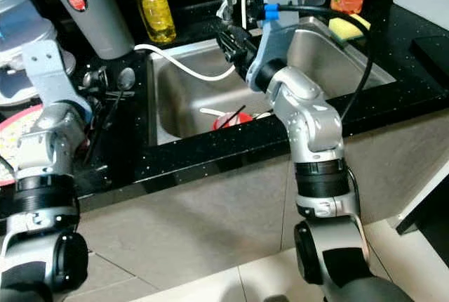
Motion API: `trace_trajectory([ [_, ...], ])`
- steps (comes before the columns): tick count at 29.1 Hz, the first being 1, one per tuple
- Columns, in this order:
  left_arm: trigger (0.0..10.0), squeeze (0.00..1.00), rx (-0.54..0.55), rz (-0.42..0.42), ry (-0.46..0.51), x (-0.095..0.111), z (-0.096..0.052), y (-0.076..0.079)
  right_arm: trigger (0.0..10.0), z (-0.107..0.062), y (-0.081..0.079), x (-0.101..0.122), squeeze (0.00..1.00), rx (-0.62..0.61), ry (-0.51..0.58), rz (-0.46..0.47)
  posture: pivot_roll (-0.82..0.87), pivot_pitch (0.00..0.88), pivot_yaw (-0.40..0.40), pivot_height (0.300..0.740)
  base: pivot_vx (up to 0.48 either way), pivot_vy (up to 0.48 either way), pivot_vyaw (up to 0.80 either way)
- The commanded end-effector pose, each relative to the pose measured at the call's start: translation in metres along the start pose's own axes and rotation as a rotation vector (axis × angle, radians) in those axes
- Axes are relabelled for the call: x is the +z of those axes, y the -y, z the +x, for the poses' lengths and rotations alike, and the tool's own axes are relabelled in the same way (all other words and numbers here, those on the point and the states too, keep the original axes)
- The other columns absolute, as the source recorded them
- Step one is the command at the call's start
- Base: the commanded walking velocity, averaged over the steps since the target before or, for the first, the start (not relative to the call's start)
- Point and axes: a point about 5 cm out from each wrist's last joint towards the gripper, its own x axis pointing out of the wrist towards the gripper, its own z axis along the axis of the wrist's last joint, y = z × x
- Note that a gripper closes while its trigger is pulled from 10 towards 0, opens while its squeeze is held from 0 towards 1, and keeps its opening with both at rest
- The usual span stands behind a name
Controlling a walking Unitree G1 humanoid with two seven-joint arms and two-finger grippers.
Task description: Kitchen organization
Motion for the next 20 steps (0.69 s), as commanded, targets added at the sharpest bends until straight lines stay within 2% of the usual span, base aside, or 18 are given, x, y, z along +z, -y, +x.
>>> trace_trajectory([
  [1,10.0,0.0,-0.028,-0.027,-0.033,-0.005,0.002,0.002,10.0,0.002,-0.004,0.002,0.0,0.015,0.003,0.001,-0.08,0.007,0.11,0.74,0.0,0.0,0.0],
  [3,4.9,0.0,-0.033,-0.051,-0.049,-0.007,0.004,0.004,10.0,0.002,-0.004,0.001,0.0,0.013,0.003,0.0,-0.08,0.007,0.11,0.74,0.0,0.0,0.0],
  [4,4.9,0.0,-0.033,-0.051,-0.049,-0.007,0.004,0.004,10.0,0.002,-0.004,0.001,0.0,0.013,0.003,0.0,-0.08,0.007,0.11,0.74,0.0,0.0,0.0],
  [6,3.3,0.0,-0.03,-0.087,-0.08,-0.013,0.007,0.003,10.0,0.002,-0.004,0.002,0.0,0.011,0.003,-0.001,-0.09,0.011,0.112,0.74,0.0,0.0,0.0],
  [7,3.3,0.0,-0.026,-0.095,-0.091,-0.016,0.008,0.002,10.0,0.001,-0.004,0.002,0.0,0.01,0.002,-0.001,-0.09,0.01,0.112,0.74,0.0,0.0,0.0],
  [8,1.8,0.0,-0.021,-0.095,-0.098,-0.018,0.01,0.001,10.0,0.002,-0.003,0.002,0.0,0.009,0.002,-0.002,-0.09,0.005,0.113,0.74,0.0,0.0,0.0],
  [10,1.8,0.0,-0.018,-0.093,-0.101,-0.019,0.011,0.0,10.0,0.002,-0.003,0.001,0.0,0.009,0.001,-0.002,-0.09,0.005,0.113,0.74,0.0,0.0,0.0],
  [11,0.0,0.0,-0.008,-0.085,-0.1,-0.019,0.011,-0.001,10.0,0.002,-0.003,0.002,0.0,0.008,0.002,-0.004,-0.09,0.005,0.114,0.74,0.0,0.0,0.0],
  [20,0.0,0.0,0.018,-0.056,-0.096,-0.02,0.011,-0.006,10.0,0.001,-0.003,0.002,0.0,0.008,0.002,-0.002,-0.08,0.013,0.11,0.74,0.0,0.0,0.0],
])
